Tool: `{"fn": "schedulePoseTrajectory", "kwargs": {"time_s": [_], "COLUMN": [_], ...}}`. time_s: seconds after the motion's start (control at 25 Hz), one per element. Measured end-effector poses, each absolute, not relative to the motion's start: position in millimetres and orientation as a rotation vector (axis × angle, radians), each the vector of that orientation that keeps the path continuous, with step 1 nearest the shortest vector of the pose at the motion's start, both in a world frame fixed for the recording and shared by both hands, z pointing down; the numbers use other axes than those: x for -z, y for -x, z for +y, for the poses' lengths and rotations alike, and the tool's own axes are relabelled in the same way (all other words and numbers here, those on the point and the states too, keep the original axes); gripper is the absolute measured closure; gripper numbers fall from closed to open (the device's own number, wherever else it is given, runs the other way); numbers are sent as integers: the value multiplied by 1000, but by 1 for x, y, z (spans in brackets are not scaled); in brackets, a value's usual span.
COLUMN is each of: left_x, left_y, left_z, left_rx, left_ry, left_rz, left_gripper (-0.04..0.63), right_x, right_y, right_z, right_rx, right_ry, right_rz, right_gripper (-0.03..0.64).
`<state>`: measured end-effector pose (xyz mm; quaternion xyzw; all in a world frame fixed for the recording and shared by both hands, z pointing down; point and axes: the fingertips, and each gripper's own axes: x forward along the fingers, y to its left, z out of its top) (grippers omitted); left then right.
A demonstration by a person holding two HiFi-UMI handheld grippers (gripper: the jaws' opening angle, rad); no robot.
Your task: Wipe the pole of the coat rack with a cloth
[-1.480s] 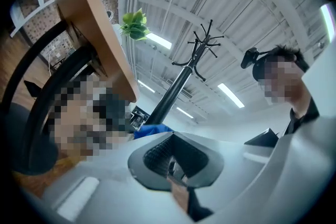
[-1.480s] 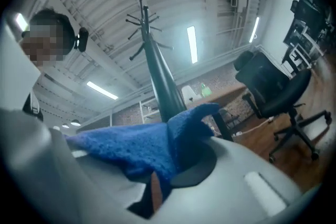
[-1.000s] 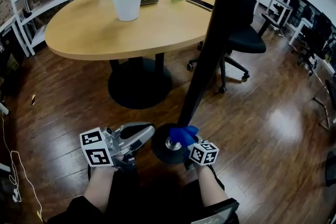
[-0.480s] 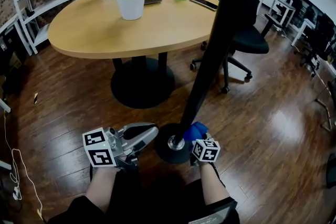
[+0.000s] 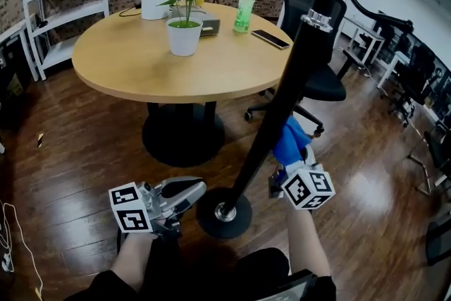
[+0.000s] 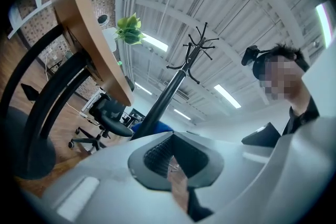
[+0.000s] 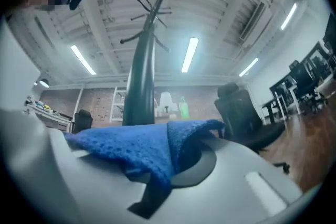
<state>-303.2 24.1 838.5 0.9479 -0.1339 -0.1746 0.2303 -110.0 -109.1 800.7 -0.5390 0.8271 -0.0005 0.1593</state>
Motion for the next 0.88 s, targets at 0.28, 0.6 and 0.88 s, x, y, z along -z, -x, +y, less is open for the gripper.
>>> {"fn": "schedulePoseTrajectory", "kwargs": {"time_s": [0.28, 0.6, 0.88], "left_x": [-799, -795, -831], "left_y": [315, 310, 308], "left_z": [25, 19, 12], "left_rx": [552, 537, 476], "left_ry": [-2654, -2674, -2617], "left_rz": [-362, -368, -406], "left_gripper": [592, 592, 592], "right_x": [-580, -606, -824], "right_y": [114, 111, 110], "right_z": [-76, -85, -135], "right_rx": [-364, -354, 175], "right_ry": [1321, 1346, 1484], "right_rz": [2259, 2247, 2336], "right_gripper": [603, 603, 603]}}
